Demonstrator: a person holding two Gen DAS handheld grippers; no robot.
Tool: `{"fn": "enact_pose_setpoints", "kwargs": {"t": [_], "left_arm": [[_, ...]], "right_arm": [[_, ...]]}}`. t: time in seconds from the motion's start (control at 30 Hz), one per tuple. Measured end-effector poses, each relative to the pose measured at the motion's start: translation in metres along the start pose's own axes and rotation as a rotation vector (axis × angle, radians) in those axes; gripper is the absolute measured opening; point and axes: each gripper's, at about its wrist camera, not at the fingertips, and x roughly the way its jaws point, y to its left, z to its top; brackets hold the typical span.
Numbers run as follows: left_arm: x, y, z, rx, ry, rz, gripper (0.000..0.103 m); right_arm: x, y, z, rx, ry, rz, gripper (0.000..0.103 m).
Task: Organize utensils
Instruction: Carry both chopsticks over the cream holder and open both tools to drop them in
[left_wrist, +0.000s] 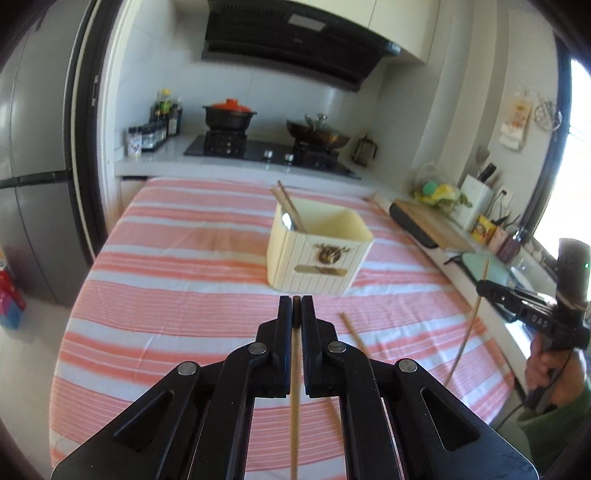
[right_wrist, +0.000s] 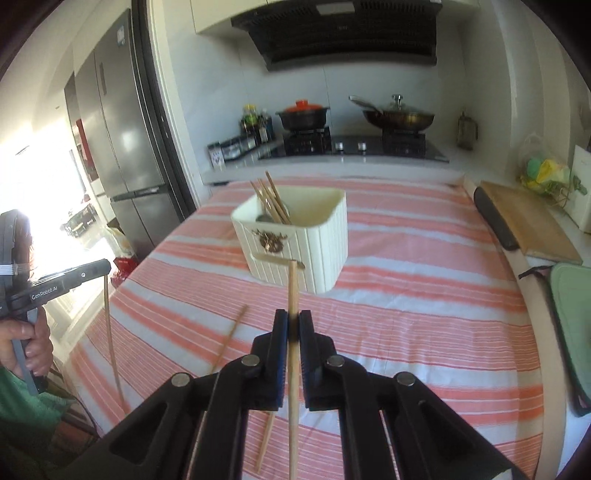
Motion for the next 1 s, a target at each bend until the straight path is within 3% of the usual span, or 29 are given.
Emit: {"fn": "enact_pose_setpoints", "kwargs": {"t": [0.17,0.3,0.77,1.0], "left_arm": [[-0.024,-0.012,0.006,-0.004,-0.086,-0.022,0.003],[-0.030,-0.016,0.009,-0.014,-0.104,-0.031,0.003],[-0.043,-0.023,0.024,0.013,-0.117,-0.040,0.002],[-0.035,-0.019,0.044,0.012,-0.113,-0.056,0.002]], "right_arm": [[-0.040,0.016,0.007,-0.019,-0.144,-0.009,0.006],[-0.051,0.022,0.013,-0.020,-0.189,0.013,0.006],[-0.058,0.017,0.023,-0.016,-0.219,0.029,0.006],[-0.030,0.015,0.029,-0.059,-0.137,0.025,0.006]]}}
